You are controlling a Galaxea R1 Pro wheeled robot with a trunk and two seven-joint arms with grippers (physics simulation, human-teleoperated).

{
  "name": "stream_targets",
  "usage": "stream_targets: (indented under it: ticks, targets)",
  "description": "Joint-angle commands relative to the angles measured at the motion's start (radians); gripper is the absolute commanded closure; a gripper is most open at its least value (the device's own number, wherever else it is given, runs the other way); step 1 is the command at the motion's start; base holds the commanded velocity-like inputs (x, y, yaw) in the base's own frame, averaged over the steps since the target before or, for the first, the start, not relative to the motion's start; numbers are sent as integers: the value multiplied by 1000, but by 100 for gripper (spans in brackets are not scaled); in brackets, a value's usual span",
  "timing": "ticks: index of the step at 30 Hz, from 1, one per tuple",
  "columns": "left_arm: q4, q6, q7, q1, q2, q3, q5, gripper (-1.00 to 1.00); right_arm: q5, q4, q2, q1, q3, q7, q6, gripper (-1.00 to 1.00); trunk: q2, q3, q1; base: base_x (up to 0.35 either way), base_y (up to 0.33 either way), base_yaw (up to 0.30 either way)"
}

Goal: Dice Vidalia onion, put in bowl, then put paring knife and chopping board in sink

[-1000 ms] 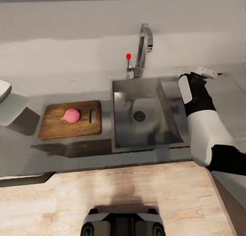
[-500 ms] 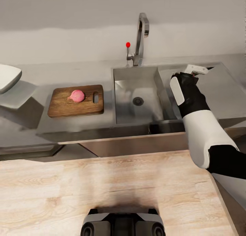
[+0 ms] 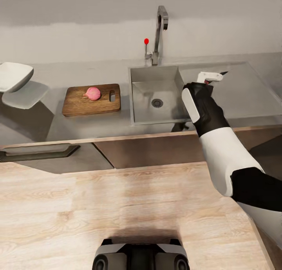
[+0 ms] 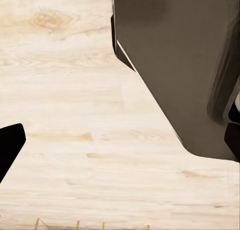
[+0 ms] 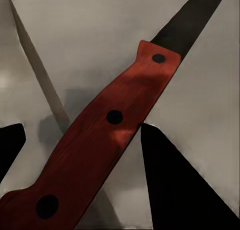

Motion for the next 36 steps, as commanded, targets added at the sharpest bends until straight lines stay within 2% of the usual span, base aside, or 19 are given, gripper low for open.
stream_targets:
  ticks: [1,5,16,21,36]
  targets:
    - [4,-7,1,-1,2,-9,6,-100,-15,5,5,5,-3,-15,-3,100,-2,-1,0,0,0,0]
    - [5,-7,2,-1,2,-9,6,-100,-23,17,19,28,-18,-25,-15,100,-2,-1,0,-53,0,0]
    - [3,-7,1,-1,7,-9,6,-100,-20,-14,18,87,34,-24,-17,100,-2,-1,0,-313,0,0]
    - [3,-7,1,-1,7,-9,6,-100,-20,-14,18,87,59,-24,-17,100,-2,-1,0,-339,0,0]
    - [3,-7,1,-1,7,-9,6,-100,9,-14,18,87,60,-23,-17,100,-2,-1,0,-340,0,0]
